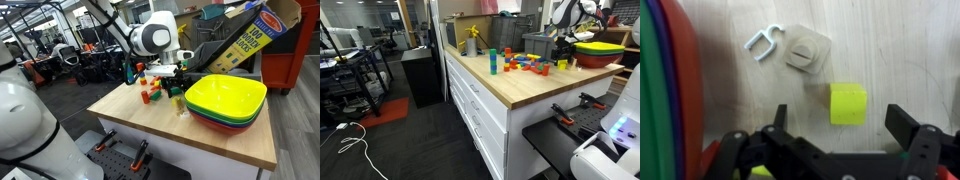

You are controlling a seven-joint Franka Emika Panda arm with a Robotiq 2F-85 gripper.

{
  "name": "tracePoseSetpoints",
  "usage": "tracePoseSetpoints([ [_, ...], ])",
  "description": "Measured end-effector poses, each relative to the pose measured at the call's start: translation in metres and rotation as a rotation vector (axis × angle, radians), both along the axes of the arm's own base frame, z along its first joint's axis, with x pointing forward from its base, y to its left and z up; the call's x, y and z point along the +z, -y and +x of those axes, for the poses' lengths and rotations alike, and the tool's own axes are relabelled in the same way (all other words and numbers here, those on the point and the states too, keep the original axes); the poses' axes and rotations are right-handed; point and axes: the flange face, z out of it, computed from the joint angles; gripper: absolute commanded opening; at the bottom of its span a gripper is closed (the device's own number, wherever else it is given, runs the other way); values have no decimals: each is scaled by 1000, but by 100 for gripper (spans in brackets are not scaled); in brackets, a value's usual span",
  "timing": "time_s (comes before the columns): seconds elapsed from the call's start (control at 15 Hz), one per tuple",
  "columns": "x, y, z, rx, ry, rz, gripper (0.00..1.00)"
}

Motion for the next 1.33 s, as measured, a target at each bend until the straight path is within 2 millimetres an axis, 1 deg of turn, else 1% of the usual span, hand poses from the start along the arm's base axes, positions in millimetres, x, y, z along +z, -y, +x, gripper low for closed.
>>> tracePoseSetpoints([
  [0.13, -4, 1, -1, 13, -11, 1, 100],
  [0.27, -7, 0, -2, 19, -18, 0, 74],
  [0.4, -8, 0, -2, 25, -22, -3, 58],
  [0.47, -8, 0, -2, 29, -23, -5, 49],
  [0.53, -8, 0, -2, 31, -24, -6, 42],
  [0.6, -8, 0, -2, 32, -24, -6, 34],
  [0.73, -8, 0, -2, 32, -24, -6, 20],
  [0.8, -8, 0, -2, 32, -24, -6, 12],
  [0.87, -8, 0, -2, 32, -24, -6, 8],
  [1.13, -5, 0, -1, 30, -18, -6, 8],
  [1.33, 7, 0, 1, 7, 14, 3, 8],
])
